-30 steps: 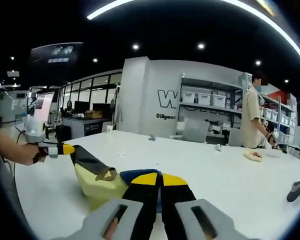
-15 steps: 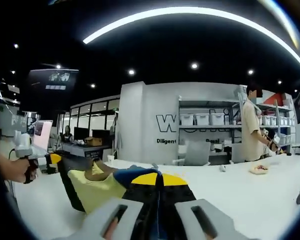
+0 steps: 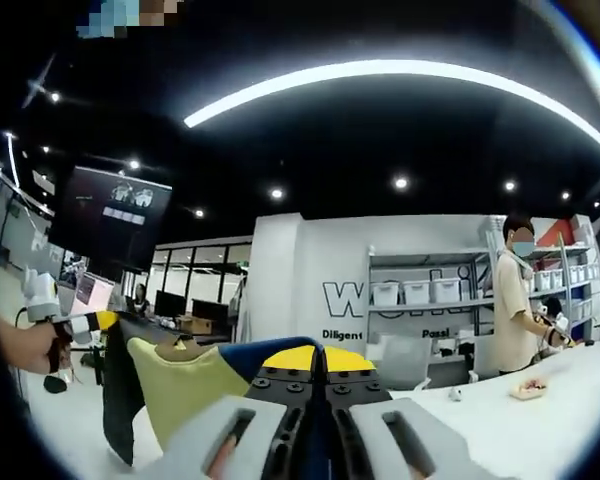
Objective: Fold the garment on the visible template until the final outline fits inside the template.
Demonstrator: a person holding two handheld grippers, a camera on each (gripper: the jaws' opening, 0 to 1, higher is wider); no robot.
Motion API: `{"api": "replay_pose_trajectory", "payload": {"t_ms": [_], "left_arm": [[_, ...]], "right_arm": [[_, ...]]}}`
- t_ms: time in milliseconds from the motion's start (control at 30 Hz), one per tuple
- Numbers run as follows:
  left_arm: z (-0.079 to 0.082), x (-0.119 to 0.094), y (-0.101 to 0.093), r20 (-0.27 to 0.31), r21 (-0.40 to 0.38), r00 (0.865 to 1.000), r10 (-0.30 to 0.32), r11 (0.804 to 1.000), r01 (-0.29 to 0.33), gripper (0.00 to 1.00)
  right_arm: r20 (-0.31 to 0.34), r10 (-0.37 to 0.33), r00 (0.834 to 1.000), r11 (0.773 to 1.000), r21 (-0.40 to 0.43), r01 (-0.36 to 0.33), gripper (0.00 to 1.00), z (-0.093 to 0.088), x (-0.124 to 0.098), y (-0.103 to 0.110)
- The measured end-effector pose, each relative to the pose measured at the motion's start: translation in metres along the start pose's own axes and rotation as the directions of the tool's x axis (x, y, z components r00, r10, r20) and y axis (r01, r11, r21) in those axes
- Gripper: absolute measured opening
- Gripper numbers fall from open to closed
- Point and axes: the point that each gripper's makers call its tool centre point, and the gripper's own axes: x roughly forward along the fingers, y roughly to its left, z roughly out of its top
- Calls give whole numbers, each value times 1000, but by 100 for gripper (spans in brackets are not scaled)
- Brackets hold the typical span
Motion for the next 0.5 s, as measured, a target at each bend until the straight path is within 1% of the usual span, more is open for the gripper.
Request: {"api": "replay_pose_trajectory", "payload": {"t_ms": [33, 67, 100, 133, 167, 233, 267, 300, 400, 433, 467, 500], "left_arm": [[3, 0, 0, 9, -4, 1000, 0, 1000, 0, 0], [8, -1, 0, 32, -29, 999, -3, 1000, 4, 0], [10, -1, 6, 45, -34, 999, -3, 999, 5, 0], [15, -1, 6, 68, -55, 998, -12, 998, 16, 0], [20, -2, 3, 93, -60, 995, -27, 998, 32, 0], [24, -2, 1, 107, -53, 993, -40, 998, 46, 0], [29, -2, -3, 133, -81, 989, -65, 994, 76, 0], [33, -1, -5, 151, -110, 986, -77, 990, 94, 0], [38, -2, -7, 166, -123, 983, -79, 987, 100, 0], [41, -3, -8, 180, -131, 980, -79, 986, 104, 0], [46, -4, -9, 197, -163, 977, -75, 981, 108, 0], [47, -4, -10, 201, -167, 977, -75, 980, 110, 0]], "right_arm": [[2, 1, 1000, 1000, -1, -1, 0, 2, 0, 0], [5, 4, 1000, 1000, -2, -4, 0, 5, 1, 2], [15, 9, 1000, 1000, 6, -9, 0, 11, 1, 4], [17, 9, 1000, 1000, 5, -9, 0, 12, 1, 4], [25, 13, 1000, 1000, 5, -13, 0, 17, 0, 7], [37, 16, 999, 1000, 9, -16, 0, 24, -2, 10], [55, 19, 998, 1000, 11, -19, 0, 30, -3, 12], [70, 20, 997, 1000, 16, -22, 0, 37, -3, 12], [94, 25, 995, 1000, 16, -26, 0, 49, -2, 13], [107, 30, 994, 999, 15, -31, 0, 55, -2, 13], [116, 34, 993, 999, 13, -36, 0, 59, -3, 14], [119, 35, 992, 999, 13, -37, 0, 60, -3, 14]]}}
